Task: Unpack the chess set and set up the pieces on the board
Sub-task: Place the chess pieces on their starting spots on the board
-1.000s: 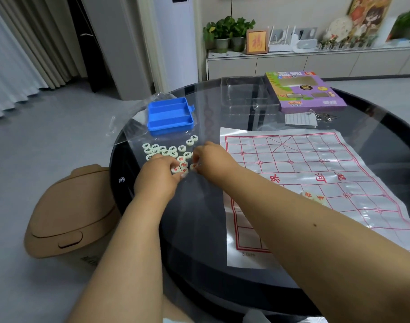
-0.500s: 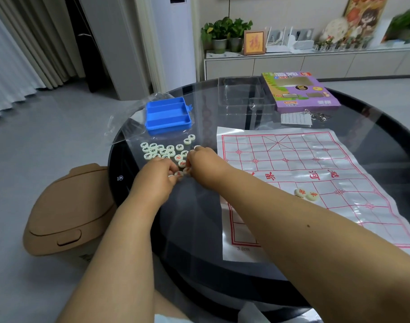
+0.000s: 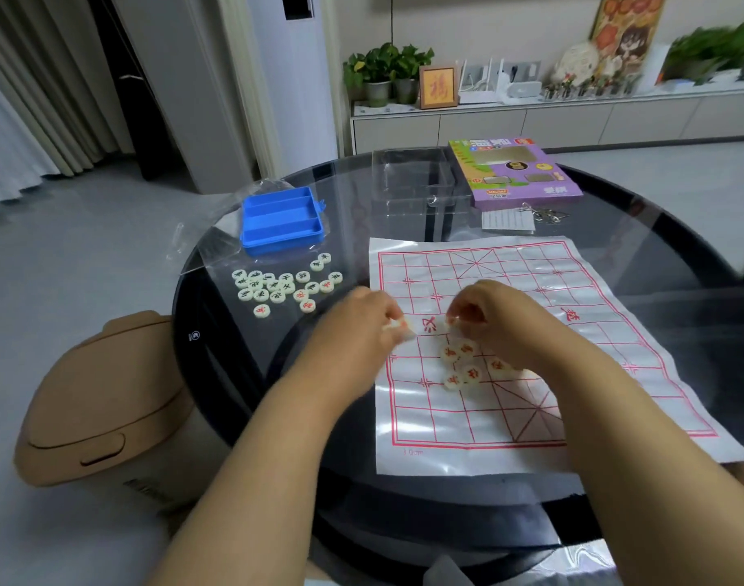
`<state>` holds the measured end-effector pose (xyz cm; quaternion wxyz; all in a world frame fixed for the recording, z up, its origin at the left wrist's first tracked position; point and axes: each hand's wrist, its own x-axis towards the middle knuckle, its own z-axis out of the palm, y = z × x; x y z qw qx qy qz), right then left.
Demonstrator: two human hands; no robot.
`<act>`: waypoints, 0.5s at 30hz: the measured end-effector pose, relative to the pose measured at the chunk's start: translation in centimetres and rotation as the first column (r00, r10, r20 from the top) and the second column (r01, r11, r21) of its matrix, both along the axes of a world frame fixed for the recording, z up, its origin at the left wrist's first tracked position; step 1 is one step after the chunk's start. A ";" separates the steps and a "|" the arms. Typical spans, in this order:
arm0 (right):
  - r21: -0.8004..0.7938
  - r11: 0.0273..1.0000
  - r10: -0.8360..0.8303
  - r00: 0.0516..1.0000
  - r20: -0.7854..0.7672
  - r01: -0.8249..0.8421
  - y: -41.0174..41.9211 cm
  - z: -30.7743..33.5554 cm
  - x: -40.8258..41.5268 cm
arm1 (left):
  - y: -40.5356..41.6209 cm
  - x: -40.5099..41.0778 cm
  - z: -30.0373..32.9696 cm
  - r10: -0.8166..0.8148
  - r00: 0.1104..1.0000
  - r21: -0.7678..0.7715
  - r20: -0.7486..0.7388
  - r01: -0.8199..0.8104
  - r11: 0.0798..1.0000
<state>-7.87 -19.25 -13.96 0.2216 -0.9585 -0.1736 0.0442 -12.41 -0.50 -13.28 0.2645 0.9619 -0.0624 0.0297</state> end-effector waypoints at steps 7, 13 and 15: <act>-0.143 0.989 0.018 1.000 -0.022 -0.021 -1.8 0.0 -0.6 | -2.5 -1.1 -1.0 -0.164 0.980 0.175 -0.111 0.182 0.968; -0.200 0.979 -0.037 0.997 -0.067 0.023 -2.0 0.8 -0.6 | -3.0 -1.2 -1.4 -0.167 0.981 0.187 -0.096 0.182 0.965; -0.202 0.979 -0.015 0.996 -0.087 -0.003 -2.2 0.9 -0.7 | -2.8 -1.1 -1.4 -0.174 0.979 0.167 -0.105 0.190 0.968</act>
